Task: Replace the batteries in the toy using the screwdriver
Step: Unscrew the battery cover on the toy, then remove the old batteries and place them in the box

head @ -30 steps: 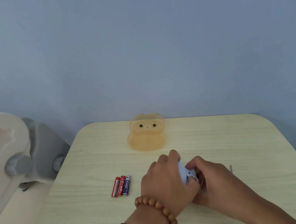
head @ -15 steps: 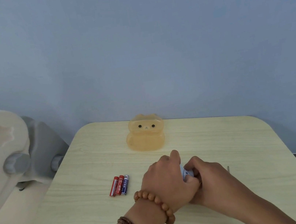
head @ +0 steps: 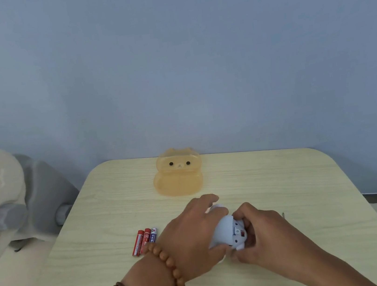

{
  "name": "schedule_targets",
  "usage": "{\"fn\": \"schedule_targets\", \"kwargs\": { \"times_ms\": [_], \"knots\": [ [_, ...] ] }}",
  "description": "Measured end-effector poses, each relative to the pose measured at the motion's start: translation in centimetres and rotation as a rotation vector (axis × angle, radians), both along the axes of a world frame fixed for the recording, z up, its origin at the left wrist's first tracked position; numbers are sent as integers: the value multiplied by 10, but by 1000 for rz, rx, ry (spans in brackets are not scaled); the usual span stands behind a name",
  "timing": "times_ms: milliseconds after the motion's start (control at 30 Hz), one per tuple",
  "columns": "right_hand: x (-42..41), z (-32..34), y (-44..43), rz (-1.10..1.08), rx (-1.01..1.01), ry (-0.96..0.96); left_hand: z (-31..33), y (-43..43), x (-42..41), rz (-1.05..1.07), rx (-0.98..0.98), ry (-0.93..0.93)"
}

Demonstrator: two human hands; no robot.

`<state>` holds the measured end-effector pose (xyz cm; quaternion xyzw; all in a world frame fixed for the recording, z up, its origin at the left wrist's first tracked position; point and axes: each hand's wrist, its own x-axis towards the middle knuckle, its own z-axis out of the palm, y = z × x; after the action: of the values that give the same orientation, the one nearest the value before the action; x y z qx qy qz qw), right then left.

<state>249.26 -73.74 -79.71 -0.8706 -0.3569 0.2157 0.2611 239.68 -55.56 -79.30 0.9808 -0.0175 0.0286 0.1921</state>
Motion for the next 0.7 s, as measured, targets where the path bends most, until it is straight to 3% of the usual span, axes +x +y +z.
{"fn": "schedule_targets", "kwargs": {
  "times_ms": [167,300,400,533,700],
  "knots": [
    [0,-1,0,-5,22,17,2,2,4,63,161,-147],
    [0,-4,-2,-18,24,4,3,10,10,300,149,-301],
    [0,-5,-5,-26,32,13,0,26,11,505,132,-194],
    [3,-6,-7,-28,22,16,-6,28,9,585,198,50],
    [5,-8,-12,-37,0,14,-6,20,5,568,251,45]
  ]
}}
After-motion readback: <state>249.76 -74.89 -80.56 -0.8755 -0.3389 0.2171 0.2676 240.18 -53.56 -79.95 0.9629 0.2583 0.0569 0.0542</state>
